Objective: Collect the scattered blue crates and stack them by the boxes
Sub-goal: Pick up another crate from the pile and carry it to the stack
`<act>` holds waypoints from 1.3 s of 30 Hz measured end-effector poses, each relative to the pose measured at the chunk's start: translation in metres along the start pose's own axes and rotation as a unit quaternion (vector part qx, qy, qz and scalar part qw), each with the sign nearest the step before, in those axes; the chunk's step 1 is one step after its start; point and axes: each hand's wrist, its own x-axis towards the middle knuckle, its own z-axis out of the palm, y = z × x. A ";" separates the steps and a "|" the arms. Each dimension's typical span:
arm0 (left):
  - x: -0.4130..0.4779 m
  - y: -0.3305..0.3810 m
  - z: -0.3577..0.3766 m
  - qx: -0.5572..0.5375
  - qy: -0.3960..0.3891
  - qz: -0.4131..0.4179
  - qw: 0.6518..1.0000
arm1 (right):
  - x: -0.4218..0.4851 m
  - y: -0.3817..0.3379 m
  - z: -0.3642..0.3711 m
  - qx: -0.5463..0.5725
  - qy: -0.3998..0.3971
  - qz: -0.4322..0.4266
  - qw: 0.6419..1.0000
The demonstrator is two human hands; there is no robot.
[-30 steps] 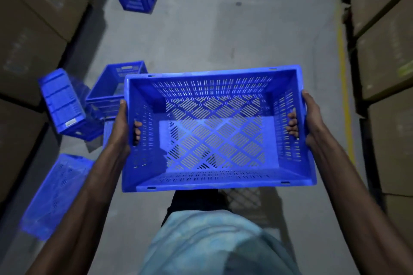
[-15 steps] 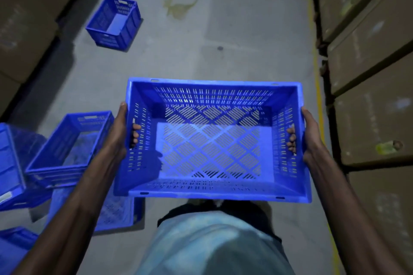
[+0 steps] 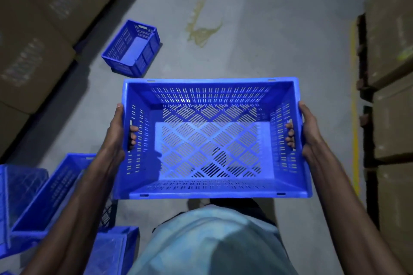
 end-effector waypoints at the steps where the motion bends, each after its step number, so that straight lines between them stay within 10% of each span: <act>1: 0.016 0.022 0.011 -0.003 0.013 -0.004 1.000 | 0.021 -0.028 0.009 -0.004 -0.004 0.006 1.000; 26: 0.460 0.452 0.113 -0.181 0.182 -0.022 0.966 | 0.451 -0.627 0.398 -0.181 -0.124 -0.043 0.975; 39: 0.629 0.548 0.080 -0.283 0.337 -0.113 0.891 | 0.605 -0.802 0.699 -0.350 -0.231 -0.035 0.907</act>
